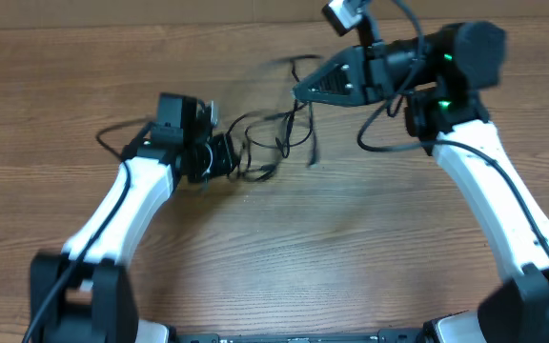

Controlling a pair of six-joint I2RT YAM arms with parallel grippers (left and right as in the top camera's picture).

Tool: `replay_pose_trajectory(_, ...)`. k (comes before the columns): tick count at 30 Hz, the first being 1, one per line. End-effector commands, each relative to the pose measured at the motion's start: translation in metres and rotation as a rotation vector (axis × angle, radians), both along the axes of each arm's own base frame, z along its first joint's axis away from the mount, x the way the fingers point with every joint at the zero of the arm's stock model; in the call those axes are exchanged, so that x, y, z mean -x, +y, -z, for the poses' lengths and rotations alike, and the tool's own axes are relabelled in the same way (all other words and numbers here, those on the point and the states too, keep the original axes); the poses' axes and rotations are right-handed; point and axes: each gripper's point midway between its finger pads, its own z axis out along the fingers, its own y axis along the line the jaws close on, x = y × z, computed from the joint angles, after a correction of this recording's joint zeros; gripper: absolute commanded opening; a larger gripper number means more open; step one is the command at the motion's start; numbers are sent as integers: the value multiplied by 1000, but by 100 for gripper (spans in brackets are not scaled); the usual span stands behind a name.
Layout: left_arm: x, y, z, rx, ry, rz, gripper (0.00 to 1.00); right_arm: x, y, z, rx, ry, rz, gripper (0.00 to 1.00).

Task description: Untangle cables

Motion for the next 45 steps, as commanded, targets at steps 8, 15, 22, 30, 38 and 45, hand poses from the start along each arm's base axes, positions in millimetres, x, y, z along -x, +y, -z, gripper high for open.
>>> replay_pose_trajectory(8,10,-23,-7,160,22,75,4,26,-8,-26,-9,-147,-24,40)
replay_pose_trajectory(15,14,-41,-31,272,-4,179,4,21,-7,-16,-20,-187,-25,100)
replay_pose_trajectory(22,13,-41,-66,252,10,225,4,6,-3,34,-34,-219,-28,100)
replay_pose_trajectory(30,23,-34,-130,196,47,266,4,2,-2,90,-52,-274,-28,88)
replay_pose_trajectory(38,18,-32,-220,174,-92,275,4,3,-2,127,-51,-265,-15,81)
replay_pose_trajectory(45,15,-32,-279,197,-211,234,4,-10,3,152,0,-197,82,77)
